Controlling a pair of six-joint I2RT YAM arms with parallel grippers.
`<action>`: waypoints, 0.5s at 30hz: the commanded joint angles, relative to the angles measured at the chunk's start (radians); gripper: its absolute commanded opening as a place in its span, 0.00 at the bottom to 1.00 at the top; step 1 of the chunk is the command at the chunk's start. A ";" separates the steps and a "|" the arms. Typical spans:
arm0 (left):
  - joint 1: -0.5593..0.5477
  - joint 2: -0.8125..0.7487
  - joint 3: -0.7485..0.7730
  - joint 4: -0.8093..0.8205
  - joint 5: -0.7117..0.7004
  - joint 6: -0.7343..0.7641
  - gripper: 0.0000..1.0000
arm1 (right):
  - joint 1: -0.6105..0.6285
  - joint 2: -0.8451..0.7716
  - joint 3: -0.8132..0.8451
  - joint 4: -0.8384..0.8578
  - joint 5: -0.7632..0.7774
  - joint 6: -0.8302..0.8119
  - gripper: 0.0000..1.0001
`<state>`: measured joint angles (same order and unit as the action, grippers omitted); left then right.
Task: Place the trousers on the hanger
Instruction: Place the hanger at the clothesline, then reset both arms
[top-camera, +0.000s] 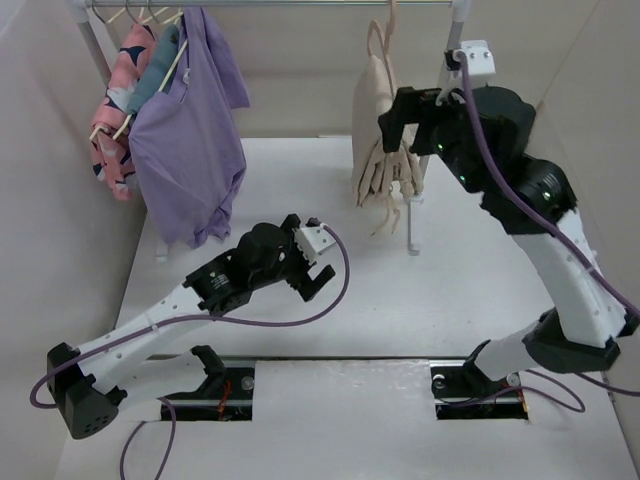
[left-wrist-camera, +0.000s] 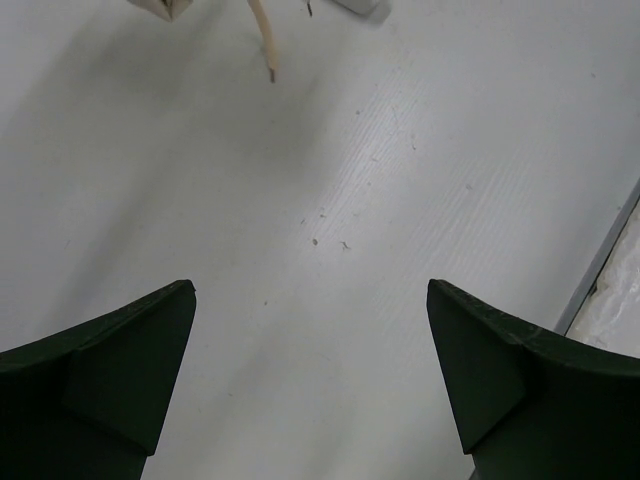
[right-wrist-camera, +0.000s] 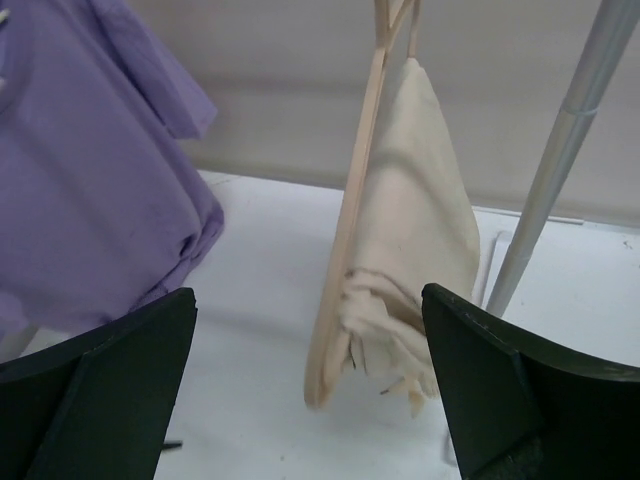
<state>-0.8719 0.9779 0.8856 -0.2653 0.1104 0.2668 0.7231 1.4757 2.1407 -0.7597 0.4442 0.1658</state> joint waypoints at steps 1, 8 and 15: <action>0.010 -0.067 -0.066 0.109 -0.038 -0.089 1.00 | 0.064 -0.142 0.024 -0.105 0.079 0.006 0.99; 0.010 -0.133 -0.138 0.176 -0.132 -0.208 1.00 | 0.073 -0.607 -0.455 -0.285 0.082 0.236 0.99; 0.056 -0.166 -0.233 0.236 -0.475 -0.264 1.00 | 0.073 -0.965 -0.873 -0.546 0.217 0.840 0.99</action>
<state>-0.8452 0.8391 0.6933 -0.1062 -0.1852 0.0647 0.7929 0.5102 1.3964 -1.1526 0.6052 0.7212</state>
